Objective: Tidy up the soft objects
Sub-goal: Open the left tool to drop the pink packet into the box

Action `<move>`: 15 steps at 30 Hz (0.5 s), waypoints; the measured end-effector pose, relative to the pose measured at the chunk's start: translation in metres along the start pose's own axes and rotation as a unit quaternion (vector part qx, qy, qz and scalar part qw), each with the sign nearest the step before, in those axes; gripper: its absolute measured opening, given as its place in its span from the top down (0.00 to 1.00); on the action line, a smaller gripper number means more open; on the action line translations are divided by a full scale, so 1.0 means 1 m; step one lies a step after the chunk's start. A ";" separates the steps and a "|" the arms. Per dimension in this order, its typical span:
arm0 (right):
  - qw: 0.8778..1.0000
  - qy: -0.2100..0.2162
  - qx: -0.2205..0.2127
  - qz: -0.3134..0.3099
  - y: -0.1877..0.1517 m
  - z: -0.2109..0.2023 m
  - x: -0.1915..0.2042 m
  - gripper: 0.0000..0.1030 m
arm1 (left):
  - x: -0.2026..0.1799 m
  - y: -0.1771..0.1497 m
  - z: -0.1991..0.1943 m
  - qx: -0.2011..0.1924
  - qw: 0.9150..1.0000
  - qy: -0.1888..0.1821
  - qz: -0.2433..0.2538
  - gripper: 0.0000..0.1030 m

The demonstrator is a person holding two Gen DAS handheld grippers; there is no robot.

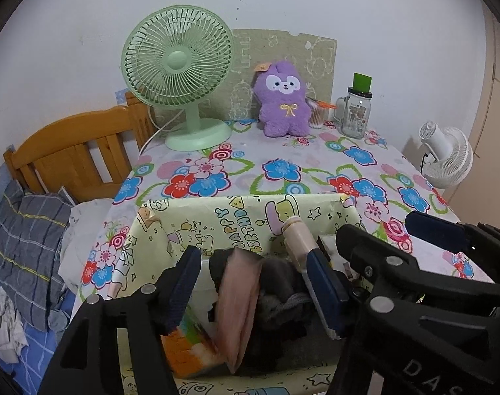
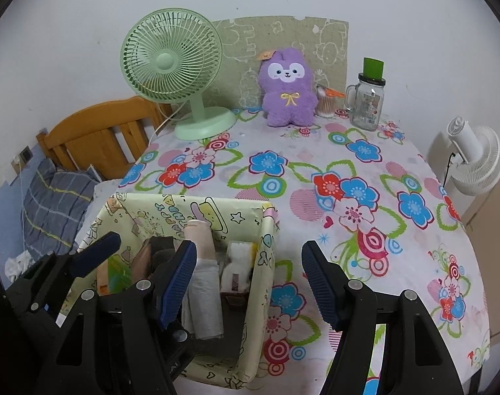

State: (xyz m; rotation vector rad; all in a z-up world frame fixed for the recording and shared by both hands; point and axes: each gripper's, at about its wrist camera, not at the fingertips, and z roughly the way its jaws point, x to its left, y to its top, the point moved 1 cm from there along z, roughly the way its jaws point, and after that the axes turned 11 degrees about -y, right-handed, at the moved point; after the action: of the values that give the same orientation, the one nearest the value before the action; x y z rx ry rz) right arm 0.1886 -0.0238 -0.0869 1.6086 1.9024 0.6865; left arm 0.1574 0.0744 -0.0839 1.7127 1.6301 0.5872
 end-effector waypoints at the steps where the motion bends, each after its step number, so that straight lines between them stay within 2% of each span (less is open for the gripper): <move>1: 1.000 0.001 -0.001 0.000 0.000 -0.001 0.000 0.32 | 0.000 0.000 0.000 0.000 1.000 0.001 -0.001 0.31; 6: 1.000 -0.001 -0.006 0.000 0.000 -0.005 -0.001 0.32 | -0.001 0.000 -0.004 -0.001 1.000 -0.001 -0.005 0.25; 15: 1.000 -0.010 -0.022 0.006 -0.001 -0.023 -0.011 0.32 | -0.011 -0.001 -0.020 -0.013 1.000 0.002 -0.003 0.22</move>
State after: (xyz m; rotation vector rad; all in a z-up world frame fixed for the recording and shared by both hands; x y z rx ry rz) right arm 0.1732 -0.0356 -0.0698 1.5947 1.8519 0.7098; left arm 0.1411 0.0669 -0.0698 1.6885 1.6225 0.6087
